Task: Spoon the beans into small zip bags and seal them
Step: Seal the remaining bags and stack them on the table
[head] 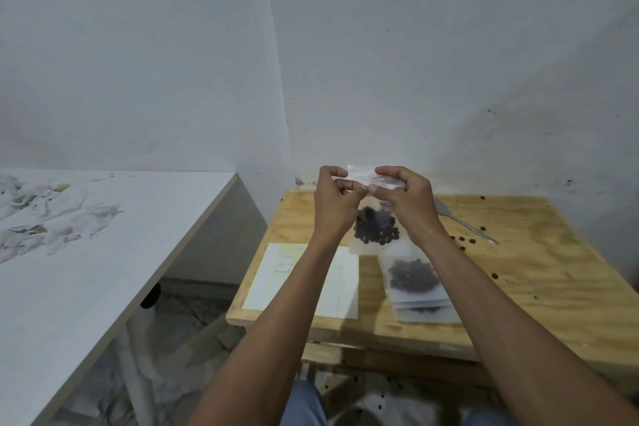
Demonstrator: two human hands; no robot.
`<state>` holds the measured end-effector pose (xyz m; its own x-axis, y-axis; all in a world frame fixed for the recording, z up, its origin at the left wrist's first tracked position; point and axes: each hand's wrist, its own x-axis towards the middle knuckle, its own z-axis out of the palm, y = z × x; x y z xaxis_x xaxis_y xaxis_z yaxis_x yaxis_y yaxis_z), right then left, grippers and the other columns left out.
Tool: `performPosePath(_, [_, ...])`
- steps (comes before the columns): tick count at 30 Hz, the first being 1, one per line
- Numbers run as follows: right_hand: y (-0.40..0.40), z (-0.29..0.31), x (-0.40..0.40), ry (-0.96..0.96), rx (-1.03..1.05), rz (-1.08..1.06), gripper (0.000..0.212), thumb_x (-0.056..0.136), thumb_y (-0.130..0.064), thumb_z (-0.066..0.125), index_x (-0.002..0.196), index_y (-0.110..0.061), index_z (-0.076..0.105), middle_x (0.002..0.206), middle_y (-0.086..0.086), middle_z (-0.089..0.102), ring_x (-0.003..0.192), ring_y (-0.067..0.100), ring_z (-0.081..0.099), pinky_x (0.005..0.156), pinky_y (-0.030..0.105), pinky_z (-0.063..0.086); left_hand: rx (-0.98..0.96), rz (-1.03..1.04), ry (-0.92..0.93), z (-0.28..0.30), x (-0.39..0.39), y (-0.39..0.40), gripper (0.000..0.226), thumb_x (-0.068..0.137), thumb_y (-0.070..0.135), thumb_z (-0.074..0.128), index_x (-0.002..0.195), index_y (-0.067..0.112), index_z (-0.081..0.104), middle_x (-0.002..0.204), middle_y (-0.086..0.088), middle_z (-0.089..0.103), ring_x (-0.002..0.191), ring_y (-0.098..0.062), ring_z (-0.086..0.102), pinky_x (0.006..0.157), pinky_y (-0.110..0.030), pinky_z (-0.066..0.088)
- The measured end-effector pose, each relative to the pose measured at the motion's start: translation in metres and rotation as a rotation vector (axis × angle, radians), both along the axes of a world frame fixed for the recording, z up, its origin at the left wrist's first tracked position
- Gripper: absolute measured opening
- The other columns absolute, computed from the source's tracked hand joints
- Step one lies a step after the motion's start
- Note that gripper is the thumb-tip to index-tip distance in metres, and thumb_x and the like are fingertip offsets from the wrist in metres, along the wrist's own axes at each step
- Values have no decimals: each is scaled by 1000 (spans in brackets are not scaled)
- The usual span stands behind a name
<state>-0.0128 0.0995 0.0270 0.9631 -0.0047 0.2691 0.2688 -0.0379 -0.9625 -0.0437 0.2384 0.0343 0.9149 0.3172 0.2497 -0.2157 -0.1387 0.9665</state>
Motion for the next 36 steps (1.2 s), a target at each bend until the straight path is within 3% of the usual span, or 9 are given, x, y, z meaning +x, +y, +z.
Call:
performPosePath(3, [-1, 0, -1, -15, -9, 1, 34, 76, -18, 87, 107, -27, 75, 112, -10, 72, 116, 20, 64, 98, 47, 56, 17, 55, -15, 1, -3, -8, 35, 85, 1, 71, 108, 13, 47, 90, -12, 72, 61, -1, 61, 56, -11, 45])
performPosePath(5, [-2, 1, -1, -29, -19, -1, 33, 77, -14, 86, 105, -28, 75, 111, -9, 72, 115, 19, 64, 100, 48, 55, 72, 96, -46, 0, -4, -11, 34, 83, 3, 73, 105, 16, 51, 89, -8, 71, 59, 0, 57, 58, -15, 45])
performPosePath(9, [-5, 5, -2, -28, 9, 8, 34, 80, -4, 80, 104, -27, 75, 111, -7, 71, 113, 17, 65, 98, 44, 57, 246, 157, -93, -4, 1, -12, 23, 80, 23, 80, 92, 31, 62, 108, 1, 56, 101, -17, 55, 87, -31, 47])
performPosePath(13, [-8, 16, -3, -40, 19, 10, 33, 84, -1, 77, 111, -19, 74, 117, -5, 69, 104, 4, 66, 88, 26, 60, 47, -14, -37, 2, 3, -8, 9, 86, 14, 75, 92, 20, 72, 104, 5, 71, 96, -15, 64, 83, -31, 52])
performPosePath(17, [-9, 18, -3, -69, -36, 21, 29, 85, -7, 78, 110, -19, 74, 111, -12, 70, 106, -1, 62, 78, 11, 52, -162, -128, 32, 8, 5, -11, 14, 86, -5, 66, 96, 2, 73, 87, -17, 72, 75, -27, 66, 66, -28, 55])
performPosePath(23, [-5, 17, -1, -90, -242, -120, 26, 85, -16, 81, 110, -23, 76, 106, -18, 65, 109, 4, 53, 94, 20, 42, -307, -14, 28, -12, 8, -23, 11, 85, -2, 74, 95, 2, 76, 86, -8, 74, 73, -18, 68, 70, -27, 57])
performPosePath(28, [0, 8, 0, -104, -280, -176, 25, 86, -10, 79, 107, -23, 75, 109, -14, 68, 105, 4, 54, 83, 2, 36, -292, 12, -17, -17, 12, -27, 21, 83, -11, 67, 91, 6, 77, 89, -7, 77, 84, -20, 72, 82, -32, 59])
performPosePath(34, [8, 2, 10, -58, -234, -221, 21, 89, -5, 74, 101, -23, 76, 97, -21, 63, 104, 9, 59, 99, 30, 51, -205, -57, 8, -23, 17, -11, 30, 89, -6, 61, 108, 12, 75, 81, -2, 70, 71, -14, 62, 69, -26, 54])
performPosePath(36, [11, 0, 16, -40, -202, -227, 18, 91, -7, 72, 102, -21, 76, 97, -21, 63, 103, 10, 59, 101, 34, 52, -125, -112, 11, -28, 19, -1, 33, 90, 2, 65, 117, 18, 73, 87, -2, 68, 76, -15, 61, 74, -29, 57])
